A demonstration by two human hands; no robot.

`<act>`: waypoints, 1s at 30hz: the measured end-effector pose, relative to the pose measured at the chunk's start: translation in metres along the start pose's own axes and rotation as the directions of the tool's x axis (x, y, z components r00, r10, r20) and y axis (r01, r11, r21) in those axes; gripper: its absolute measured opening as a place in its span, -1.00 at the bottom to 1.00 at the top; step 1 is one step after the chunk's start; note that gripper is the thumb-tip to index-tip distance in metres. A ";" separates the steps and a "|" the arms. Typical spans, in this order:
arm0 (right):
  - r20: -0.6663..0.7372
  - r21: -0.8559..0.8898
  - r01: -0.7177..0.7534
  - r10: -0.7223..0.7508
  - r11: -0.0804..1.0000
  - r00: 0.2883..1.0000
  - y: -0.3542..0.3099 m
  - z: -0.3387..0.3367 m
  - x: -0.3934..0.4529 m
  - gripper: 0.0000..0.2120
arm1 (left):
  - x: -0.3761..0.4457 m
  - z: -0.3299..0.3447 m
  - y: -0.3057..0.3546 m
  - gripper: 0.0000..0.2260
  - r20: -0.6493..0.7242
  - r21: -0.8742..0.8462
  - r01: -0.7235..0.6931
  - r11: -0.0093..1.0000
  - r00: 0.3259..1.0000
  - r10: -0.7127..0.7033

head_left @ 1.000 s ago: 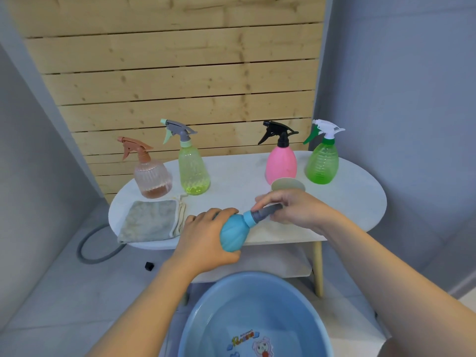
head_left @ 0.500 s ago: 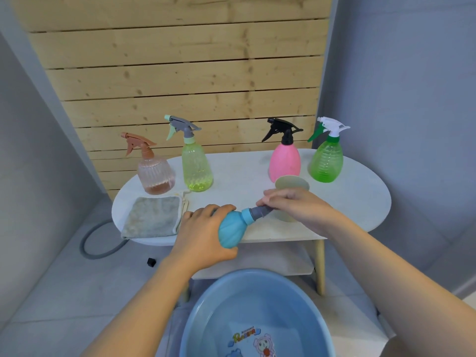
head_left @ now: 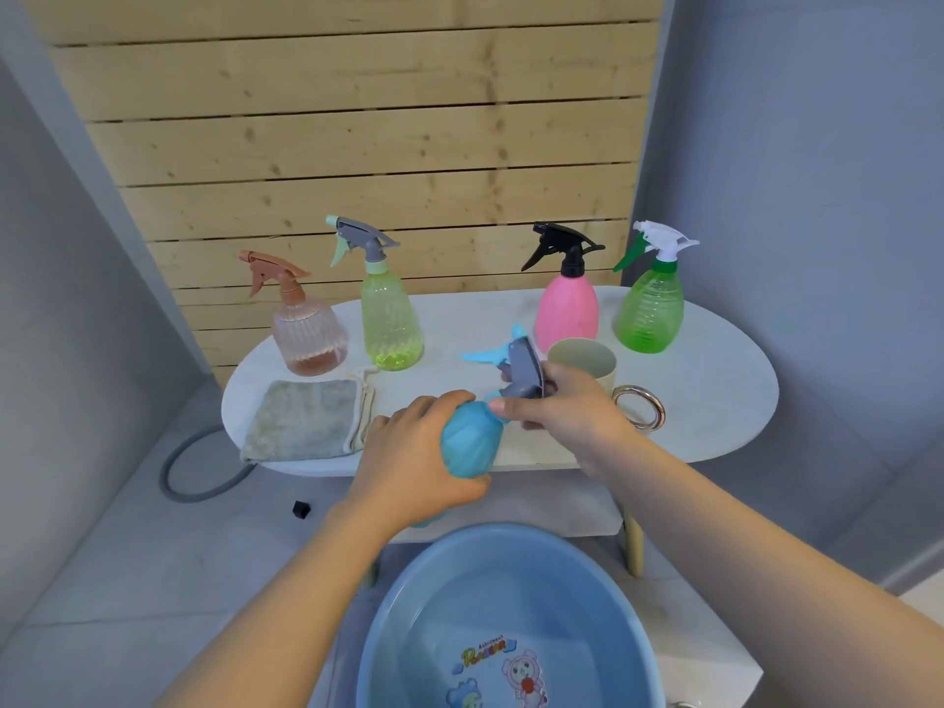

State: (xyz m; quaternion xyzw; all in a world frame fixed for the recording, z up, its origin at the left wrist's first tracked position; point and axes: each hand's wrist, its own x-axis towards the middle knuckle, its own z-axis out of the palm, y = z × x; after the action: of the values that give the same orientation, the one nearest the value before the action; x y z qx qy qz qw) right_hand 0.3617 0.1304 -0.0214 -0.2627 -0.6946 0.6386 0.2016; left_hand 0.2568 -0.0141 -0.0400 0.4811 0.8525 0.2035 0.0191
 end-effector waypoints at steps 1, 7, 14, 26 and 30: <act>0.050 0.080 0.018 -0.022 0.997 0.999 0.000 -0.001 0.002 -0.66 | 0.000 -0.001 0.000 -0.29 0.011 -0.059 0.031 0.998 0.999 -0.030; 0.055 -0.018 -0.020 0.020 1.000 0.998 -0.001 -0.002 -0.002 -0.70 | -0.003 -0.005 0.002 -0.29 0.001 -0.136 0.040 0.990 0.999 -0.040; 0.232 0.033 0.052 -0.059 0.998 0.971 -0.008 -0.011 0.003 -0.60 | -0.003 -0.008 -0.001 -0.42 0.136 -0.409 0.127 0.903 0.988 -0.078; -0.053 -0.124 -0.054 0.048 0.991 0.997 -0.013 -0.030 0.010 -0.76 | -0.006 -0.013 -0.017 -0.46 0.274 -0.390 0.171 0.905 0.960 -0.063; -0.163 -0.192 -0.087 0.056 0.977 0.985 -0.011 -0.034 0.017 -0.77 | -0.014 -0.019 -0.035 -0.30 0.329 -0.327 0.198 0.924 0.940 -0.085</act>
State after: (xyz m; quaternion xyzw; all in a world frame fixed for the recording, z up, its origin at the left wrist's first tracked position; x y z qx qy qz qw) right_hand 0.3682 0.1664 -0.0081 -0.3558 -0.7270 0.5504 0.2050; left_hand 0.2311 -0.0478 -0.0373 0.4320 0.8207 0.2745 0.2538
